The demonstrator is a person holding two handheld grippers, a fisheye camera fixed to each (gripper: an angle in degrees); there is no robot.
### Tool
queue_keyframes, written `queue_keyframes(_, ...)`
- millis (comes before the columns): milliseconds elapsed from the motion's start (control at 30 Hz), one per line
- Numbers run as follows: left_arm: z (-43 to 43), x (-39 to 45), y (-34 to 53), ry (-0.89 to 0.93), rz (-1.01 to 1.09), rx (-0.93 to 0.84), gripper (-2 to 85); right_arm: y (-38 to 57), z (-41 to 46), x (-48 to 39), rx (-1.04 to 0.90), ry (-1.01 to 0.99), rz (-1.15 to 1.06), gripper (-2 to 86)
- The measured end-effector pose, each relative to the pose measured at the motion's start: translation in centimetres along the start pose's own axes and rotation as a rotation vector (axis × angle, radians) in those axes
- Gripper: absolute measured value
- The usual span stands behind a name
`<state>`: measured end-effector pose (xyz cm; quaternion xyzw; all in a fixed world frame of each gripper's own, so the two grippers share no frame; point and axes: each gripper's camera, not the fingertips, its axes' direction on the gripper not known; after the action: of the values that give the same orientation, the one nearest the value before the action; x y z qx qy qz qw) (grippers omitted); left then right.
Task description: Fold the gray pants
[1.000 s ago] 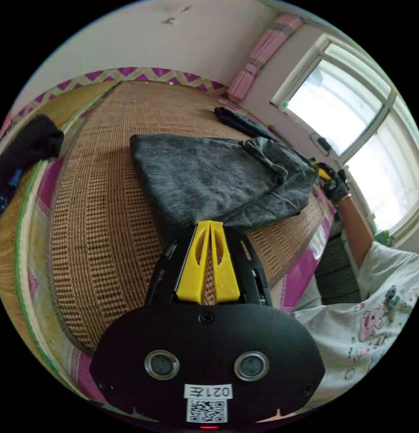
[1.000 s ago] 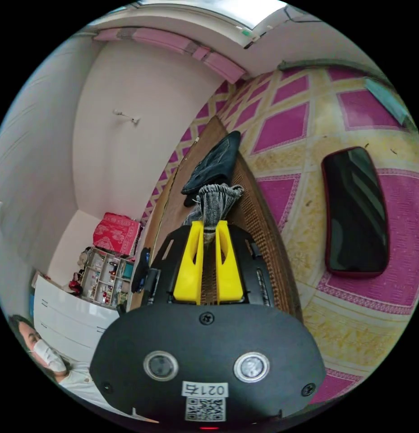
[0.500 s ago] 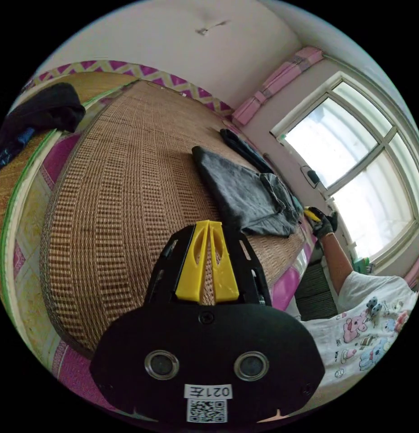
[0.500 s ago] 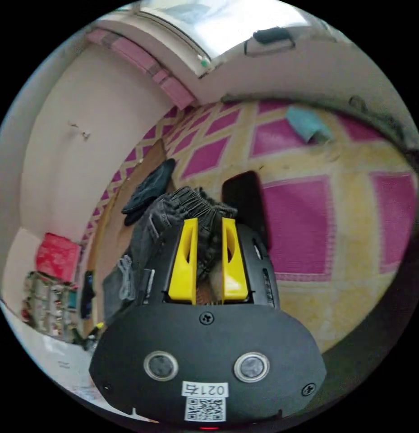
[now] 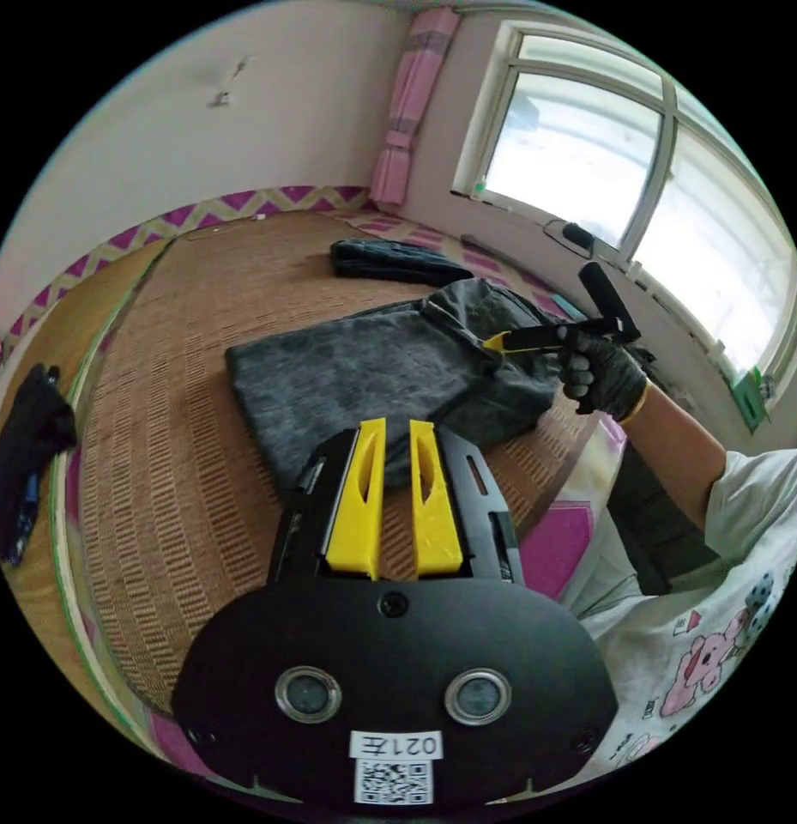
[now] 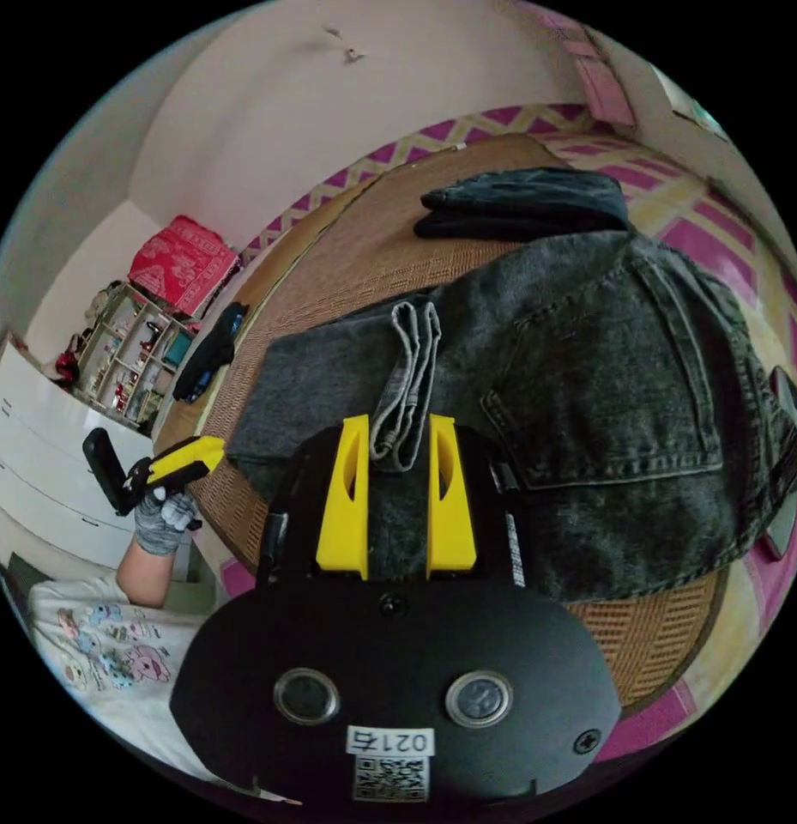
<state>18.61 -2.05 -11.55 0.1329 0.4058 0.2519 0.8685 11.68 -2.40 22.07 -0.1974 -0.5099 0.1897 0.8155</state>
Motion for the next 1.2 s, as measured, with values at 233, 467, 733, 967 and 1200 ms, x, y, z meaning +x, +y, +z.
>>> queue_keyframes(233,7.0,8.3,-6.1,-0.013,0.269,-0.119,8.0,2.5,-1.6,-0.8,0.04,0.122,0.015,9.8)
queue_keyframes(467,10.7,11.5,-8.6,-0.136,0.369,-0.17,8.8,4.4,-1.1,-4.4,0.049,0.28,-0.092,9.4)
queue_keyframes(733,9.3,7.9,-9.1,-0.14,0.281,-0.185,3.8,5.7,1.3,-9.0,0.044,0.431,-0.166,10.8)
queue_keyframes(967,-1.5,-2.1,-9.0,0.009,0.053,0.045,0.6,5.6,2.4,-10.7,0.01,0.46,-0.162,10.9)
queue_keyframes(1200,-18.6,-16.2,-3.3,-0.234,-0.107,0.236,0.1,5.7,2.9,-12.5,0.005,0.489,-0.172,10.9)
